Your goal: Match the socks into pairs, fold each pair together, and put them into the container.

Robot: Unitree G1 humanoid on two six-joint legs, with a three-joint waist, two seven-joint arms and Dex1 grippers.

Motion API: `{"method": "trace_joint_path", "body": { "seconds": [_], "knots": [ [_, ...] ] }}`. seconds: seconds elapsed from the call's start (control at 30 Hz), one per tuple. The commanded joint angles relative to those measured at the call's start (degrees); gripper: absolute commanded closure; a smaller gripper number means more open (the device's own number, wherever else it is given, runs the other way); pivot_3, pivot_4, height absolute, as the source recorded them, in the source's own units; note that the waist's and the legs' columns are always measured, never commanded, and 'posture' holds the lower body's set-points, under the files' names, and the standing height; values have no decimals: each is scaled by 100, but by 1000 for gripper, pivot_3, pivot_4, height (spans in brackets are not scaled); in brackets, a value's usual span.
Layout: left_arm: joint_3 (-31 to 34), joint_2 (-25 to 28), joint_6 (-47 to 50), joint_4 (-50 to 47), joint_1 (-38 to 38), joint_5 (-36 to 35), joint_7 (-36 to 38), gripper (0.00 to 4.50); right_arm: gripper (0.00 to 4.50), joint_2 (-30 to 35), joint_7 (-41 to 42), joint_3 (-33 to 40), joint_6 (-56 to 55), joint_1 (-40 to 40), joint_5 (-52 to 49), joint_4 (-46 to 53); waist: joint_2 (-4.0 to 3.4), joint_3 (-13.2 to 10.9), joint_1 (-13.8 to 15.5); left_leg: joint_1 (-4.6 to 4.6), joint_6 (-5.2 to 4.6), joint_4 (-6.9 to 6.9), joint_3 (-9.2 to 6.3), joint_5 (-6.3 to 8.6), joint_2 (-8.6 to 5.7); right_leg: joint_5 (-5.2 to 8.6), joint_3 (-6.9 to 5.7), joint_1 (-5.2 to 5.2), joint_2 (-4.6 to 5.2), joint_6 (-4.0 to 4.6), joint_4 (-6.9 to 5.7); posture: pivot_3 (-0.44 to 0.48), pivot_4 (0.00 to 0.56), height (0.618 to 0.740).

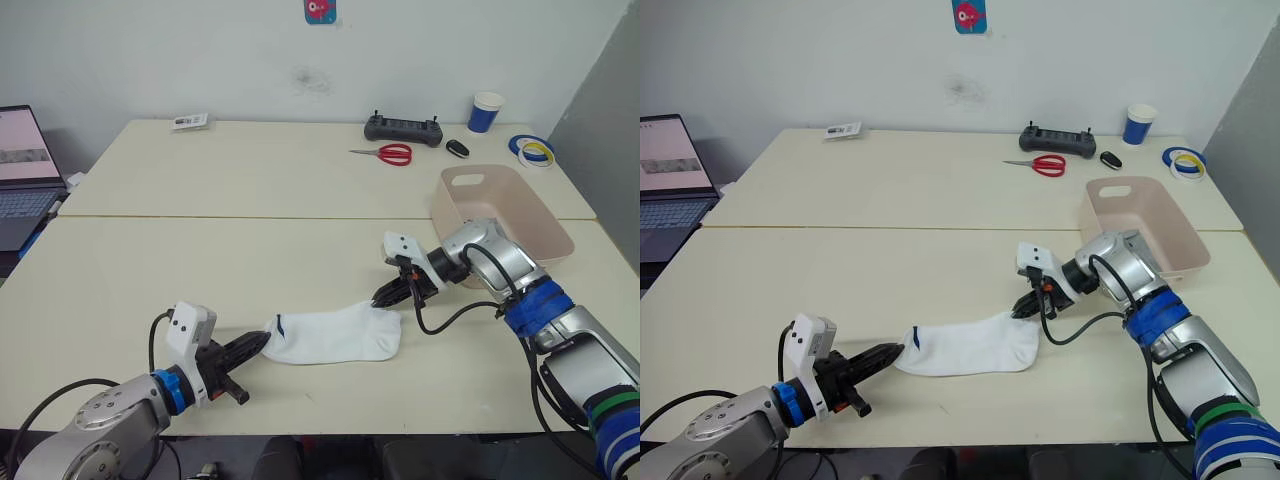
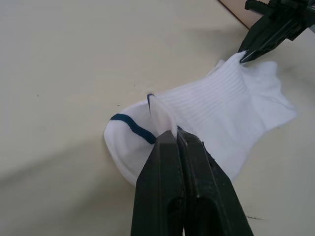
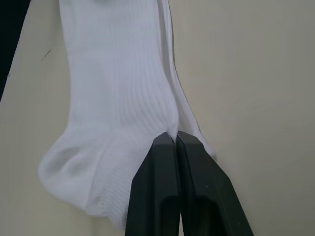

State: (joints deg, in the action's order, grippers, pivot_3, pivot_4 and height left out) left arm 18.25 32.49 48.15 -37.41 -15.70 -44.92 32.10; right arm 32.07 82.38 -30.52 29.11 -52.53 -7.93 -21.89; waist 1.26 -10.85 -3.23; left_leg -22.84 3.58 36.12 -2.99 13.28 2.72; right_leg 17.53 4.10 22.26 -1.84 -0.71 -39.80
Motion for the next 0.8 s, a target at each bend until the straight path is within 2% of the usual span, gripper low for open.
{"method": "trace_joint_path", "body": {
  "seconds": [0.03,0.5,0.53,0.6,0.8],
  "knots": [
    [72,141,-105,-19,-43,-34,94,4500,4467,-36,91,199,-80,-103,26,44,0,0,-1,0,0,0,0,0,0,0,0,0,0,0,0,0,150,740],
    [-1,219,-334,135,-117,157,142,4500,4467,-363,-24,233,-417,-181,341,-400,0,0,-2,1,0,0,-1,0,0,0,0,0,0,0,-2,0,150,740],
    [-11,232,-336,139,-122,152,153,4500,4028,-366,-27,248,-425,-194,348,-410,0,0,-2,1,0,0,0,0,0,0,-1,0,0,0,-2,0,150,740],
    [-39,247,-343,149,-130,158,174,4500,3531,-350,-59,329,-437,-238,345,-415,0,0,-2,1,0,0,1,0,0,0,-1,0,0,0,-2,0,150,740],
    [-123,284,-353,139,-181,174,218,4500,1385,-187,-121,707,-234,-257,216,-90,-1,-1,-2,1,0,0,-1,0,0,0,0,0,0,0,-2,0,150,740]
  ]
}}
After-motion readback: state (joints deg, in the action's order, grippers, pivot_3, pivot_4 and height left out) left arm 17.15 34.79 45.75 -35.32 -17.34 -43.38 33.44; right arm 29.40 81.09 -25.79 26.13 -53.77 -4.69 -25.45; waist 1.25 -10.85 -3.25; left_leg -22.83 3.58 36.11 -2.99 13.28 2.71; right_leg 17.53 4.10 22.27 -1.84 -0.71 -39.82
